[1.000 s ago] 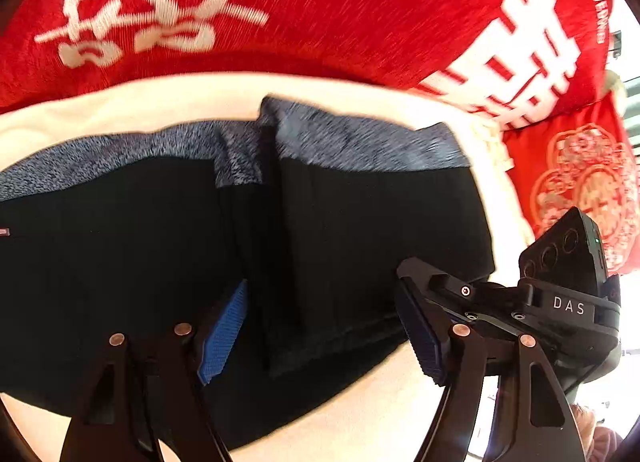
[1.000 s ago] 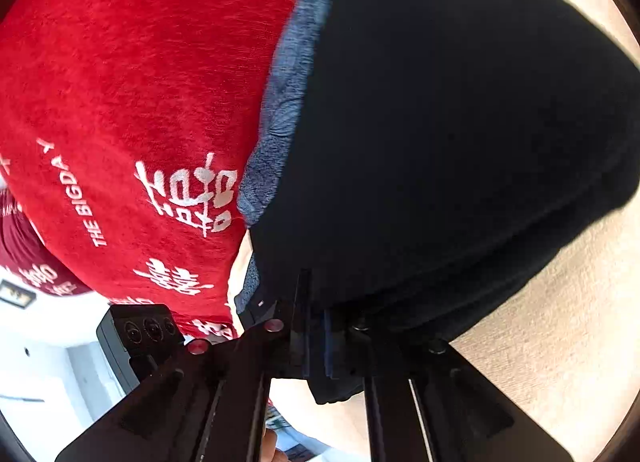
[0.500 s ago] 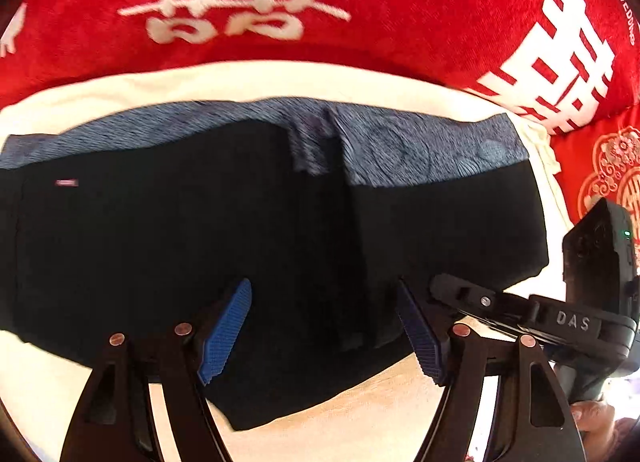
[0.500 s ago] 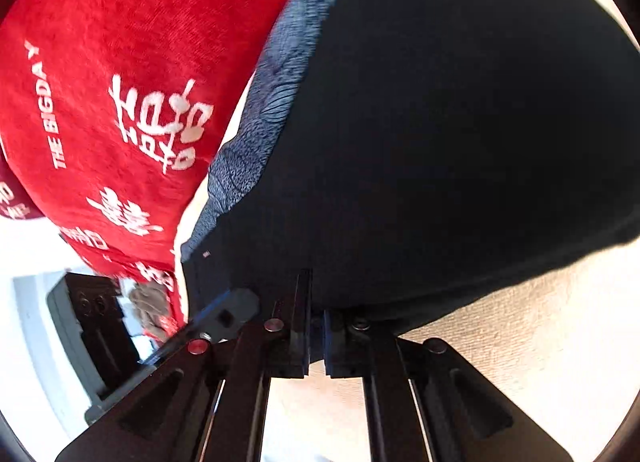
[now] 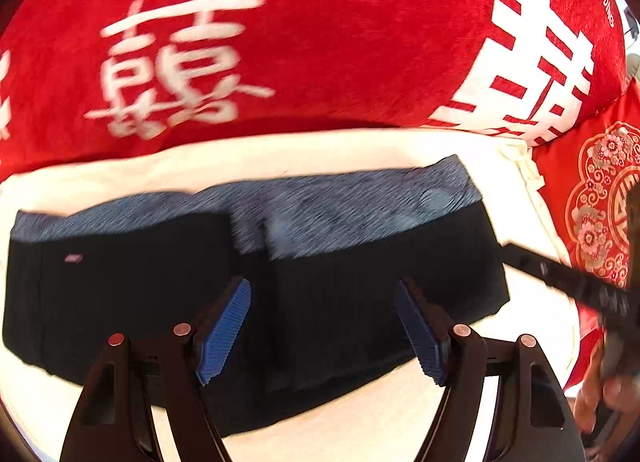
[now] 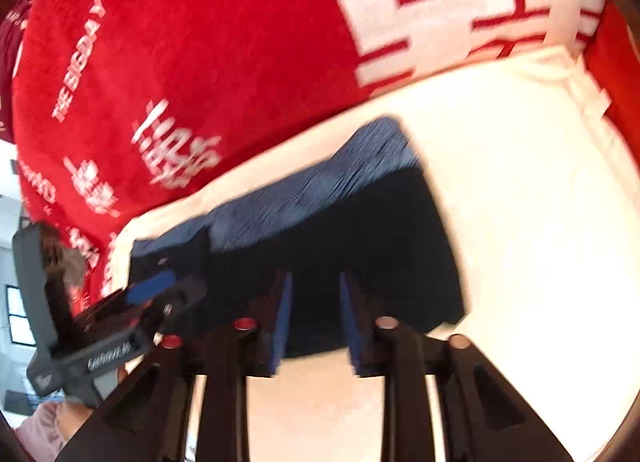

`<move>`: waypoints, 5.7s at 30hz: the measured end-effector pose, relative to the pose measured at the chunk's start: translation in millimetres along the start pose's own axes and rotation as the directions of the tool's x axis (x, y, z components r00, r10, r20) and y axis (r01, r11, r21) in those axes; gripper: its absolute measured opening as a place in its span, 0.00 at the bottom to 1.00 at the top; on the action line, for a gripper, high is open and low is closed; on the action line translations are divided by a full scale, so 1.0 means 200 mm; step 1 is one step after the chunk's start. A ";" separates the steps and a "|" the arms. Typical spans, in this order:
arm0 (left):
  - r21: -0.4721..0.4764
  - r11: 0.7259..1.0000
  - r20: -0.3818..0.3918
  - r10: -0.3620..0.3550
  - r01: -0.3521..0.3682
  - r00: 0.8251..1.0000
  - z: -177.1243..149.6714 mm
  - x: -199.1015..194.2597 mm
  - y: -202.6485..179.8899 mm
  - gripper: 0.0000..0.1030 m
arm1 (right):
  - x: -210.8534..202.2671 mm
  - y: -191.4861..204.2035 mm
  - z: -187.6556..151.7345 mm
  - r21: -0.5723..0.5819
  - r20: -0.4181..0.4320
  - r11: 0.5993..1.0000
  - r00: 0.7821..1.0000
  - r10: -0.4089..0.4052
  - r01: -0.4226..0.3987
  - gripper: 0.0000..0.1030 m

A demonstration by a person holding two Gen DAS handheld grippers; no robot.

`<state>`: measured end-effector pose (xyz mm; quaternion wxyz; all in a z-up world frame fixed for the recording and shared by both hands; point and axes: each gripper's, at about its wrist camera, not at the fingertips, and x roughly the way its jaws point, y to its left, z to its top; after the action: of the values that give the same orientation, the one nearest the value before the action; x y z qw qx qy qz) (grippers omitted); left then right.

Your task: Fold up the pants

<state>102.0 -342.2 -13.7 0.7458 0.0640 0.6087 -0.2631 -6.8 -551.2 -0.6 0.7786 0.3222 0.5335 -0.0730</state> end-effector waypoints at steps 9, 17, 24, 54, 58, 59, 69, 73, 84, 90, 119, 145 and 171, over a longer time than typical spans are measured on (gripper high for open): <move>-0.061 0.986 -0.094 0.152 -0.158 0.984 -0.05 0.32 0.03 0.86 | 0.35 -0.05 0.13 -0.114 -0.117 0.990 0.988 -0.102 0.089 0.16; -0.147 0.970 -0.097 0.179 -0.192 0.979 -0.16 0.15 0.14 0.86 | 0.37 0.12 -0.04 -0.115 -0.239 0.992 0.971 0.016 -0.045 0.18; -0.244 0.949 -0.049 0.192 -0.198 0.980 -0.25 -0.08 0.21 0.86 | 0.31 0.19 -0.13 0.043 -0.335 0.960 0.901 0.275 -0.277 0.32; -0.539 0.822 -0.112 0.150 -0.187 0.982 -0.78 -0.32 1.26 0.86 | 0.53 1.03 -0.56 -0.442 -0.360 0.897 0.913 -0.192 0.015 0.58; -0.572 0.803 -0.091 0.141 -0.168 0.986 -0.80 -0.32 1.34 0.86 | 0.53 1.03 -0.51 -0.494 -0.255 0.859 0.922 -0.289 0.133 0.59; -0.580 0.799 -0.087 0.137 -0.162 0.987 -0.80 -0.32 1.35 0.86 | 0.53 1.02 -0.50 -0.495 -0.237 0.855 0.922 -0.305 0.156 0.59; -0.617 0.777 -0.068 0.104 -0.124 0.992 -0.78 -0.28 1.47 0.86 | 0.65 0.98 -0.51 -0.447 -0.290 0.878 0.901 -0.322 0.170 0.71; -0.639 0.764 -0.053 0.073 -0.091 0.996 -0.77 -0.25 1.52 0.86 | 0.66 0.98 -0.53 -0.465 -0.295 0.869 0.896 -0.333 0.169 0.74; -0.637 0.768 -0.036 0.056 -0.066 0.998 -0.72 -0.18 1.52 0.86 | 0.66 0.96 -0.59 -0.460 -0.315 0.874 0.891 -0.327 0.158 0.76; -0.641 0.767 -0.005 0.045 -0.038 0.999 -0.70 -0.16 1.54 0.86 | 0.69 0.97 -0.60 -0.458 -0.317 0.874 0.890 -0.329 0.159 0.76; -0.747 0.656 0.169 0.031 0.107 0.985 -0.58 -0.07 1.55 0.93 | 0.65 1.04 -0.64 -0.460 -0.364 0.884 0.890 -0.274 0.083 0.78; -0.332 0.884 0.188 0.403 -0.328 0.896 -0.48 -0.19 1.15 0.35 | 1.22 2.43 -0.36 -0.564 -0.695 0.763 0.681 -0.233 -0.315 0.80; -0.131 0.962 0.360 0.271 -0.239 0.893 -0.30 -0.57 0.52 0.35 | 0.68 1.96 -0.14 -0.404 -0.638 0.792 0.761 0.113 -0.457 0.18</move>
<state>84.4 -191.6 55.0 0.8781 0.0609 0.4519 -0.1447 207.4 -196.6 40.5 0.6356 0.1777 0.6858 0.3069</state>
